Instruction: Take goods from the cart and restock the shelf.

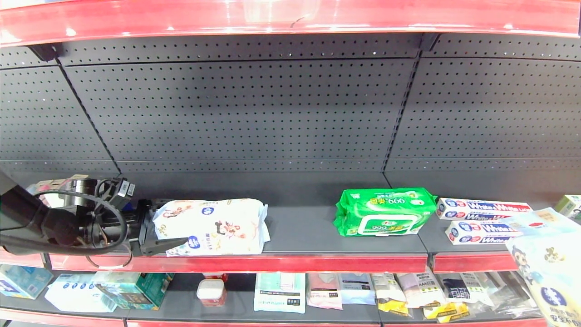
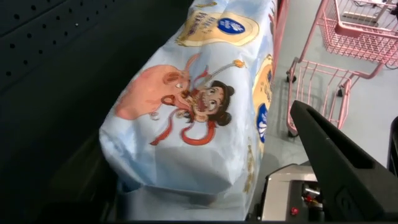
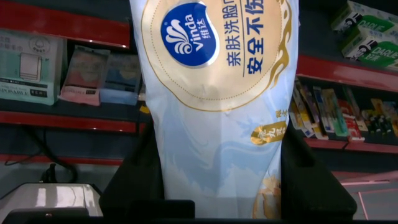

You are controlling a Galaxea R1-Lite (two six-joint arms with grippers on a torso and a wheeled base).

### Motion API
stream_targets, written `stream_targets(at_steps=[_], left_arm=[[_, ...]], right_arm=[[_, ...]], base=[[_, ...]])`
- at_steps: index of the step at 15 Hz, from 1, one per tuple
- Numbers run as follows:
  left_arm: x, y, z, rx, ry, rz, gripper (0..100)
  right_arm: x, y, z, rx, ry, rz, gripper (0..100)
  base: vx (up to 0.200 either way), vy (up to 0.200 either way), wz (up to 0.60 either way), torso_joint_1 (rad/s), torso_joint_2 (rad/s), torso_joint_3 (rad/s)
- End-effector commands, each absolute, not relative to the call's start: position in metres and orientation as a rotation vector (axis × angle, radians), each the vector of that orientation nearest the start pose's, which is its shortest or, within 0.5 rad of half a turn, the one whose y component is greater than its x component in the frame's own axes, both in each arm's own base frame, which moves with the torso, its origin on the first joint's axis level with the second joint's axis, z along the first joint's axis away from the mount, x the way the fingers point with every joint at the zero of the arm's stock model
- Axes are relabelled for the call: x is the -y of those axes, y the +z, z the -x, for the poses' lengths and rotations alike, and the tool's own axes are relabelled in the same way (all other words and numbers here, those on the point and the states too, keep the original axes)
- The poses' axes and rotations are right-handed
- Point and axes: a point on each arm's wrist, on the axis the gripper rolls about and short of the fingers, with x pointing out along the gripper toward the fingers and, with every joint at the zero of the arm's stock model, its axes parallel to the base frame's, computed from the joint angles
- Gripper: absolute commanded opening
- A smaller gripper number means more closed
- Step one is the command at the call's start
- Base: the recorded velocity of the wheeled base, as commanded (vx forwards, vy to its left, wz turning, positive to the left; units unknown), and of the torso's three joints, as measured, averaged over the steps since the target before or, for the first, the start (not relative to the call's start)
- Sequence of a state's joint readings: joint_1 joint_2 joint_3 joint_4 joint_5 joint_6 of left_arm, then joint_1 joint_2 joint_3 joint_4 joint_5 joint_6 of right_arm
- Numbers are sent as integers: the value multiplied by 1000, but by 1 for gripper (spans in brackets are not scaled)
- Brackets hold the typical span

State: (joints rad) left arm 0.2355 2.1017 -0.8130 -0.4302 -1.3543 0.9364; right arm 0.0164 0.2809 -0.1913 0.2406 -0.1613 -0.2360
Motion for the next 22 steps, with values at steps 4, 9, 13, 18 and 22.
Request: stream_targets(at_steps=[4, 9, 13, 18, 22], left_arm=[[-56, 50, -324, -86, -1193, -181, 100], [-55, 46, -324, -112, -1188, -161, 100], [-55, 43, -326, -121, -1190, -149, 100], [-54, 41, -335, -125, -1197, -142, 100], [-50, 43, -339, -114, -1209, -153, 100]], right_arm=[[4, 104, 12, -346, -105, 263, 0], [4, 98, 14, -340, -107, 263, 0], [4, 98, 15, -334, -125, 262, 0], [4, 98, 15, -335, -131, 260, 0], [4, 98, 15, -337, -145, 257, 0]], base=[[0, 0, 0, 0, 0, 0], [0, 0, 0, 0, 0, 0], [0, 0, 0, 0, 0, 0], [0, 0, 0, 0, 0, 0], [0, 0, 0, 0, 0, 0]])
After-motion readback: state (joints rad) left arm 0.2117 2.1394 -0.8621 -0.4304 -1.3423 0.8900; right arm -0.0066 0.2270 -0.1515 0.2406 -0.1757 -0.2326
